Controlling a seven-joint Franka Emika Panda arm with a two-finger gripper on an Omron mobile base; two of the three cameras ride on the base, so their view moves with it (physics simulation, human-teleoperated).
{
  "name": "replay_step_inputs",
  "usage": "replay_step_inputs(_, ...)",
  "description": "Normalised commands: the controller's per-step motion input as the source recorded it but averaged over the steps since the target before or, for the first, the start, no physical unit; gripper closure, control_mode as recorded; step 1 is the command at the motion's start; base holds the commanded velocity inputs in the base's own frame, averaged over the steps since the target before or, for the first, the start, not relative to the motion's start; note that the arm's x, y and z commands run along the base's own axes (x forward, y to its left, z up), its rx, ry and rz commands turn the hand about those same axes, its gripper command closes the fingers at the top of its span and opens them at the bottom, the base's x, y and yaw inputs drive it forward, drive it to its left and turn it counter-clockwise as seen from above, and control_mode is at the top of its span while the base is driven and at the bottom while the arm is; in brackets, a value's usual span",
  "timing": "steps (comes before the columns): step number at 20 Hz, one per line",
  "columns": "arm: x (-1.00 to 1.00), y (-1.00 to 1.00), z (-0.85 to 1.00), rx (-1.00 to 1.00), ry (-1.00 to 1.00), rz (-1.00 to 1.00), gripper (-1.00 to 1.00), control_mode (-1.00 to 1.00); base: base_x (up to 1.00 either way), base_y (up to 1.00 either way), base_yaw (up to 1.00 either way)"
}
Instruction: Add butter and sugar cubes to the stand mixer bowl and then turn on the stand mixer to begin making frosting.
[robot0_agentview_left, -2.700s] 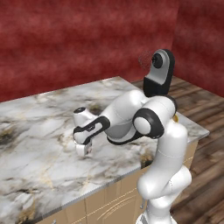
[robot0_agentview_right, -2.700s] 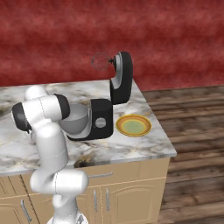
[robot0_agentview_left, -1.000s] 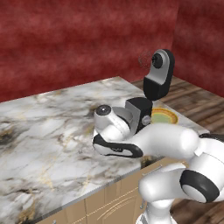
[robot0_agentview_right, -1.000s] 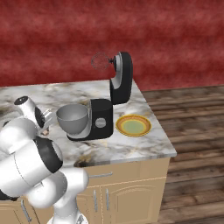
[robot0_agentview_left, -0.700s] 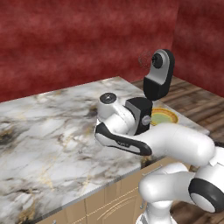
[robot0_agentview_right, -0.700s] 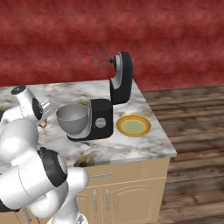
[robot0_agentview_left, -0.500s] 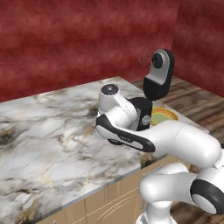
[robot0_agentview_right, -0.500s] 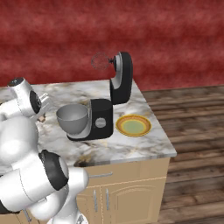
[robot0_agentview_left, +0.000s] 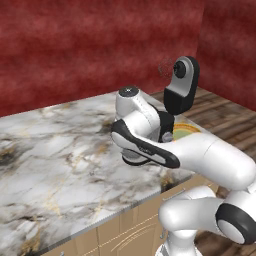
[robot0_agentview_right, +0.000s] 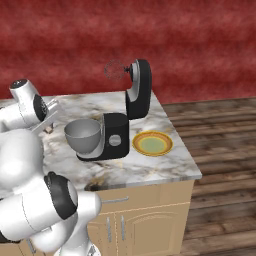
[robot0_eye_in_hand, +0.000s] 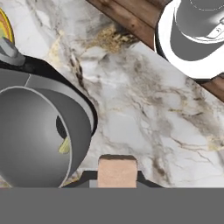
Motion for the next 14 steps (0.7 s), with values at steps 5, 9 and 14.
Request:
replay_step_inputs(5, 0.01, -0.58, -0.31, 0.00, -0.04, -0.05, 1.00, -1.00, 0.00, 0.00, 0.00)
replay_step_inputs(9, 0.12, -0.49, -0.06, 0.00, 0.00, -0.05, 1.00, -1.00, 0.00, 0.00, 0.00)
replay_step_inputs(14, 0.41, -0.15, 0.00, 0.00, 0.00, -0.08, 1.00, -1.00, 0.00, 0.00, 0.00)
